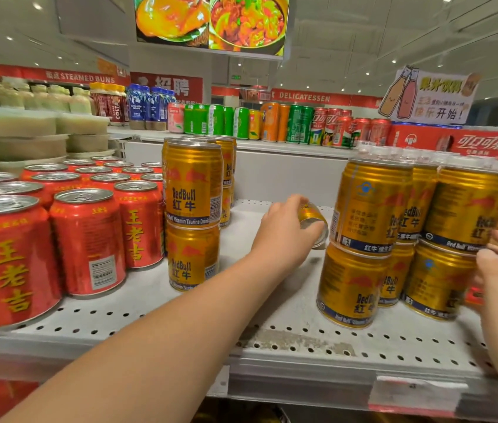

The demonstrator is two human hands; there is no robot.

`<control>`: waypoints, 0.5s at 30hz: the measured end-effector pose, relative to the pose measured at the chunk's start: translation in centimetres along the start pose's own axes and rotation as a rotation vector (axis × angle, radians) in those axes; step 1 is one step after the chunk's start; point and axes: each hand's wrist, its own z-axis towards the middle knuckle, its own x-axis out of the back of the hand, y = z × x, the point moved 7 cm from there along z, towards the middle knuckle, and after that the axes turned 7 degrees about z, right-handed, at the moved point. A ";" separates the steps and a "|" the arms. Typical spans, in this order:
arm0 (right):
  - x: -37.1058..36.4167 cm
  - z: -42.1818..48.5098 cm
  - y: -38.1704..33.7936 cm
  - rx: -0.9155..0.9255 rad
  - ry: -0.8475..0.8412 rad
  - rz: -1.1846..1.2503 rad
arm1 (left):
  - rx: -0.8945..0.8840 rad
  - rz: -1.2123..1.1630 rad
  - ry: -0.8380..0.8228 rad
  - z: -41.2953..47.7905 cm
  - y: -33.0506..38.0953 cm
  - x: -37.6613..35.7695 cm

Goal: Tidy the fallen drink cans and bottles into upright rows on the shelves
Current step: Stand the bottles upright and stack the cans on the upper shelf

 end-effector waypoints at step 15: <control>-0.3 -1.8 -1.1 0.006 0.012 0.044 | 0.134 0.241 -0.054 1.5 -0.2 -0.4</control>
